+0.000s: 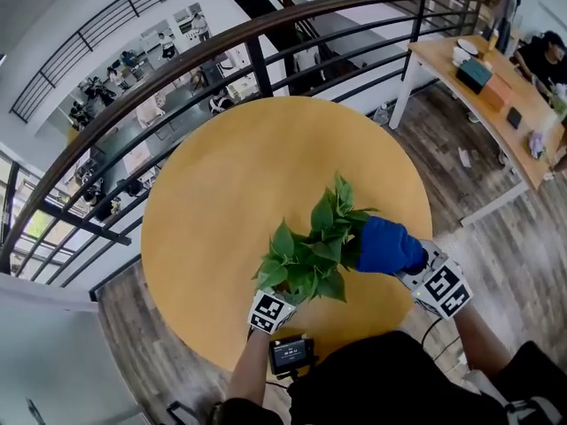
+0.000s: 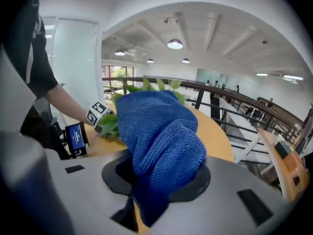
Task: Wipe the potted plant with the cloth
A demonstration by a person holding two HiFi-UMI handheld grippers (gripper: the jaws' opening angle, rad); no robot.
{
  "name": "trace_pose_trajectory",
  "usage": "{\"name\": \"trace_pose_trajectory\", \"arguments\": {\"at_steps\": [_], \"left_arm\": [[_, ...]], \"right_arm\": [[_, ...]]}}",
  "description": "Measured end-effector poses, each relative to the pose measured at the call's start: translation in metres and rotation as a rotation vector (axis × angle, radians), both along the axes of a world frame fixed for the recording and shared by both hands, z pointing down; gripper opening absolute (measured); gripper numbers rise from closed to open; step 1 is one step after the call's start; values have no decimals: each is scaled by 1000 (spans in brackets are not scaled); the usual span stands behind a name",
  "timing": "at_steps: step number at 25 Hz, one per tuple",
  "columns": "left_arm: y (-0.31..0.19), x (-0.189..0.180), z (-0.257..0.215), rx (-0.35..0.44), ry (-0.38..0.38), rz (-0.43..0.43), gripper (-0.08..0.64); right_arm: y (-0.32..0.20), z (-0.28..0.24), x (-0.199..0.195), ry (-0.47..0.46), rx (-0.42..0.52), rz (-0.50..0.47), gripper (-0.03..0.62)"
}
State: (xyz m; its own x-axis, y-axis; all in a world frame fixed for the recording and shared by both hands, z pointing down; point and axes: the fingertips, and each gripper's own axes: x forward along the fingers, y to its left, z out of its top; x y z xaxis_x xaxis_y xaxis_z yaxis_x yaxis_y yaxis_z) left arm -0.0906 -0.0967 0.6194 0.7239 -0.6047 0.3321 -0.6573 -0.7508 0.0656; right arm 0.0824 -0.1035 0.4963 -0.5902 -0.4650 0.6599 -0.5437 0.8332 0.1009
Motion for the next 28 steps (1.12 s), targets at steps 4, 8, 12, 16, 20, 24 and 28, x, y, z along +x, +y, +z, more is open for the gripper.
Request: {"name": "trace_pose_trajectory", "arguments": {"at_steps": [4, 8, 12, 16, 20, 24, 28], "left_arm": [[0, -1, 1, -4, -3, -5, 336], [-1, 2, -2, -1, -1, -5, 336], [1, 0, -1, -7, 0, -4, 336], [2, 0, 0, -6, -3, -4, 336], [2, -2, 0, -9, -7, -7, 336], [3, -1, 0, -8, -5, -6, 336], [2, -2, 3, -5, -9, -5, 334]], "right_arm": [[20, 66, 35, 115, -153, 66, 135], [22, 81, 72, 190, -179, 138, 135], [-8, 28, 79, 109, -38, 210, 135], [-38, -60, 51, -59, 159, 187, 135], [-44, -104, 1, -116, 243, 71, 135], [-45, -66, -29, -67, 147, 19, 135], [-29, -18, -26, -15, 0, 11, 135]]}}
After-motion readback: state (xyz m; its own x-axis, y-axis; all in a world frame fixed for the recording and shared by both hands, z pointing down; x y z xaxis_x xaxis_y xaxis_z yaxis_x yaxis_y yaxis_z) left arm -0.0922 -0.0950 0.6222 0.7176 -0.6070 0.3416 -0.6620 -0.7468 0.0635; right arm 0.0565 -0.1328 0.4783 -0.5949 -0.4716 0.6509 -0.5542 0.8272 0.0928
